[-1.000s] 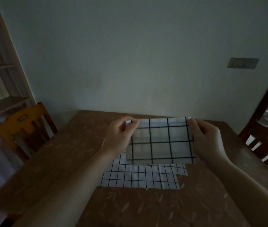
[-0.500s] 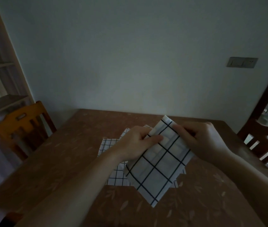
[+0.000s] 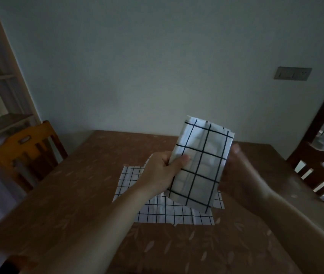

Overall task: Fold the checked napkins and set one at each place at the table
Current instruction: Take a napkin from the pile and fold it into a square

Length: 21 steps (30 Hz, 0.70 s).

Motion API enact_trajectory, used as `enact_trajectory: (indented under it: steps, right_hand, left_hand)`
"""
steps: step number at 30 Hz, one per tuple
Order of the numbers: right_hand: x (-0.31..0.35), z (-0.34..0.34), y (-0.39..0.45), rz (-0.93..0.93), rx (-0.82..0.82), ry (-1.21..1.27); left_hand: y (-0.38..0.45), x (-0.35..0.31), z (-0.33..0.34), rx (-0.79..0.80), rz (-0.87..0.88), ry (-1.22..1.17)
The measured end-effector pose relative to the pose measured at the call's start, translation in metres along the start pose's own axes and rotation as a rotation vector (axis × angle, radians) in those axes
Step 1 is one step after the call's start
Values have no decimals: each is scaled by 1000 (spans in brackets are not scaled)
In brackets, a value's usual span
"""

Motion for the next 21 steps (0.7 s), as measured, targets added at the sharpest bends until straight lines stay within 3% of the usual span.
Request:
enact_trajectory:
  steps: [3,5,11,16,21]
  right_hand:
    - [-10,11,-3,-10,4,-317]
    - [-10,6,-2,-11,-4,-348]
    - [-15,-7,1,96,47,-143]
    - [-20,-10,1,152,-13,16]
    - [-16,-5,5,96,78,168]
  left_hand:
    - [-6,2,4,8,6,2]
    - [-9,6,3,61,-22,3]
    - [-11,13,-1,152,-210,-184]
    - [-14,18,-1,205,-290,-389]
    - [-16,14,4,266,-357,-655]
Point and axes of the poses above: each hand's wrist, its own y-axis towards the middle knuckle, its own z-axis out of the palm, x = y × z, the point moved 4 cm from there along y, towards the middle knuckle, and after that the axes turned 6 degrees about -y, right-handed, at the moved point
